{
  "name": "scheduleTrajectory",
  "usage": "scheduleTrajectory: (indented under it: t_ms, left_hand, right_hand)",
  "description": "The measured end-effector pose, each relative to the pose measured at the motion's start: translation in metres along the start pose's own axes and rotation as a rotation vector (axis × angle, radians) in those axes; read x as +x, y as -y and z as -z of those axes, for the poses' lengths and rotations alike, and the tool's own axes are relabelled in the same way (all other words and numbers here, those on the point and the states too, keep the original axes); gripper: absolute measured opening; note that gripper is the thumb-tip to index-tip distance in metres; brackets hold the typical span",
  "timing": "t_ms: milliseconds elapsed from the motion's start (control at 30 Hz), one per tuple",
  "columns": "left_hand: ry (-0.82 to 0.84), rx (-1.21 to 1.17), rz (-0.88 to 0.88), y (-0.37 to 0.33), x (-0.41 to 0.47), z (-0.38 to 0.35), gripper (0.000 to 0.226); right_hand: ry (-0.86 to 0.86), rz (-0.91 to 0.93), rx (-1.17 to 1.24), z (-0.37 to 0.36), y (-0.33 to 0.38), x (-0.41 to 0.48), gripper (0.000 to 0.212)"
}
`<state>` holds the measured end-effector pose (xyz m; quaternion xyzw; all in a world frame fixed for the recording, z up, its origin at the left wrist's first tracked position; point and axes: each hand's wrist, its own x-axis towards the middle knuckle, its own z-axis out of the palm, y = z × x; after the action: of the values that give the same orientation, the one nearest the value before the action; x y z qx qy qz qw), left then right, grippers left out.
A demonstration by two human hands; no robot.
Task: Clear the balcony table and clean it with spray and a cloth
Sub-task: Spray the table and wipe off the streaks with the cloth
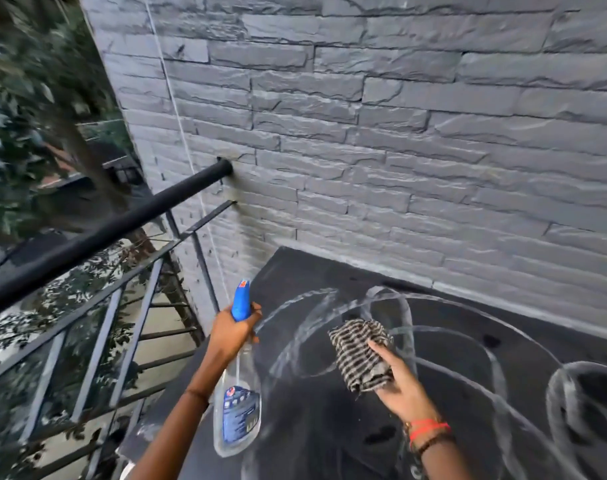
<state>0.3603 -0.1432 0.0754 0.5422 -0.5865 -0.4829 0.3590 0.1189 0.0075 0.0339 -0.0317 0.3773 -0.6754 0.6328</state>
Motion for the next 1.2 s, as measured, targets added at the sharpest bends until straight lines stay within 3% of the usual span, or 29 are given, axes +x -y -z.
scheduleTrajectory:
  t_ms: [133, 233, 300, 433, 800, 1000, 1200]
  left_hand:
    - [0.016, 0.029, 0.048, -0.013, 0.039, -0.043, 0.012]
    - [0.019, 0.075, 0.081, -0.022, 0.058, -0.066, 0.028]
    - [0.017, 0.058, 0.105, -0.022, 0.069, -0.077, 0.035]
    - [-0.032, 0.117, 0.177, -0.019, 0.091, -0.094, 0.024]
    - [0.020, 0.185, 0.261, 0.014, 0.141, -0.102, 0.027]
    - [0.056, 0.213, 0.269, -0.009, 0.137, -0.113, 0.014]
    - [0.228, 0.142, 0.206, -0.025, 0.124, -0.138, 0.012]
  right_hand:
    - [-0.101, -0.040, 0.013, 0.009, 0.034, 0.030, 0.036]
    - [-0.106, -0.049, 0.020, 0.009, 0.050, 0.044, 0.023]
    - [-0.094, -0.056, 0.022, 0.005, 0.056, 0.052, 0.027]
    - [-0.116, -0.079, 0.023, 0.003, 0.061, 0.075, 0.017]
    - [-0.189, -0.048, 0.004, -0.003, 0.061, 0.117, 0.049]
    - [-0.201, -0.060, 0.015, 0.004, 0.059, 0.123, 0.042]
    - [-0.218, -0.096, 0.033, 0.016, 0.066, 0.118, 0.020]
